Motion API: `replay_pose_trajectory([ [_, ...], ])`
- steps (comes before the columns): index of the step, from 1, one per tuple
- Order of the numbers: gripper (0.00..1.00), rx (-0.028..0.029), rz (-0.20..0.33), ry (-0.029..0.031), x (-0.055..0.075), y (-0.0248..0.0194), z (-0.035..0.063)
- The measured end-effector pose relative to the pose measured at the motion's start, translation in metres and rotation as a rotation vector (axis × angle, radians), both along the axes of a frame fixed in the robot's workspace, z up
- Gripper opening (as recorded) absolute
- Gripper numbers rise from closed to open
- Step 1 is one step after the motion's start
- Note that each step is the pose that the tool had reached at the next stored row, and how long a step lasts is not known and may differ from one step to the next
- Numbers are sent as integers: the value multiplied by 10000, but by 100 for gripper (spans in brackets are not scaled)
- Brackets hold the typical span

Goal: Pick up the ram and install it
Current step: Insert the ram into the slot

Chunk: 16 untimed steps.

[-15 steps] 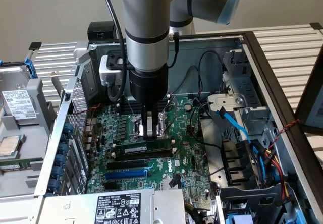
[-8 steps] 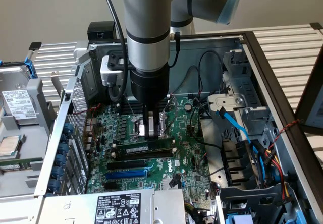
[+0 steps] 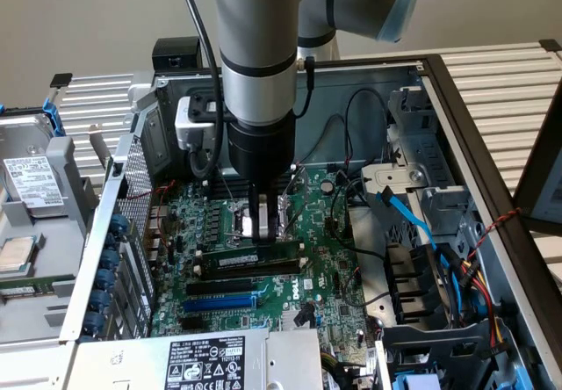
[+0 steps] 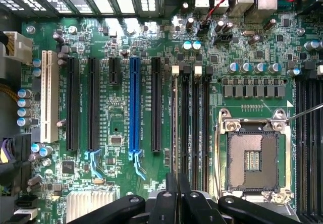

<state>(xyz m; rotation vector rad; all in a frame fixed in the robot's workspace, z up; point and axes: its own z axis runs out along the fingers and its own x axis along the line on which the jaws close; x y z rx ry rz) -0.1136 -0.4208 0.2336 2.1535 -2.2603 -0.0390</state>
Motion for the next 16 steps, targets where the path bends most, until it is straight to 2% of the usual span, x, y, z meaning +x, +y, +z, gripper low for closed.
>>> replay_pose_trajectory([
  [2,12,-1,1,149,7,-10,4],
  [3,12,0,4,180,10,-13,3],
  [6,12,25,0,214,13,-21,5],
  [8,12,62,1,244,18,-31,4],
  [12,12,69,-1,249,20,-32,6],
  [16,12,69,-1,355,54,-35,74],
])
